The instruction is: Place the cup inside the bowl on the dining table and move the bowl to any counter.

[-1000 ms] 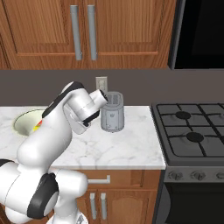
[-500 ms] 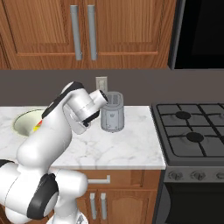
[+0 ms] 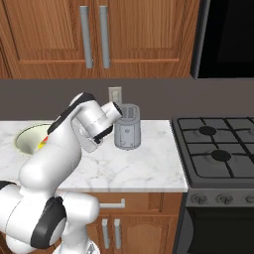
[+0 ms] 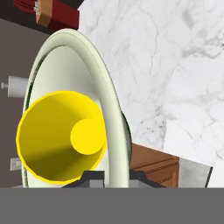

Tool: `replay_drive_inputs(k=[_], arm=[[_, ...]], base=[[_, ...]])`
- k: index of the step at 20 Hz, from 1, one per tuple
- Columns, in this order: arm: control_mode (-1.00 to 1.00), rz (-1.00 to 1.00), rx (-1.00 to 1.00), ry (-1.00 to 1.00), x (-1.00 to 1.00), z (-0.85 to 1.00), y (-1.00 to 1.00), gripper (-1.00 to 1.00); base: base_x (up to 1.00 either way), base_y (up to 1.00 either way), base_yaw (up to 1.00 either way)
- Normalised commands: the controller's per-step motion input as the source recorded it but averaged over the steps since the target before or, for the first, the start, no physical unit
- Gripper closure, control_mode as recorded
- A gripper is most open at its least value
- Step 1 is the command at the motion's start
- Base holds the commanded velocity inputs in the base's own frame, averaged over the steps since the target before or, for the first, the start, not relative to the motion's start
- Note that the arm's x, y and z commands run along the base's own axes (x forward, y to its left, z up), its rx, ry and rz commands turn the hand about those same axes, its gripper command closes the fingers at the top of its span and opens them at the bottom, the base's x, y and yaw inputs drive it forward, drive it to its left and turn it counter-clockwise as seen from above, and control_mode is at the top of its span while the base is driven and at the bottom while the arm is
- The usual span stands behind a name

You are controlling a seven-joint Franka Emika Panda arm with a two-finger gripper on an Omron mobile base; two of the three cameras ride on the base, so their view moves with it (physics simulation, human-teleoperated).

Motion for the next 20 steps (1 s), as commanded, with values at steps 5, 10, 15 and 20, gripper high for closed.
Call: replay_drive_inputs(k=[5,10,15,20], arm=[[-1.00,0.00,0.00,0.00,0.00,-0.11,0.07,1.00],[-1.00,0.00,0.00,0.00,0.00,-0.16,0.17,1.00],[-1.00,0.00,0.00,0.00,0.00,-0.21,0.26,1.00],[-1.00,0.00,0.00,0.00,0.00,-0.16,0.29,1.00]], base=[[0.00,0.00,0.00],[0.00,0.00,0.00],[0.00,0.00,0.00],[0.00,0.00,0.00]])
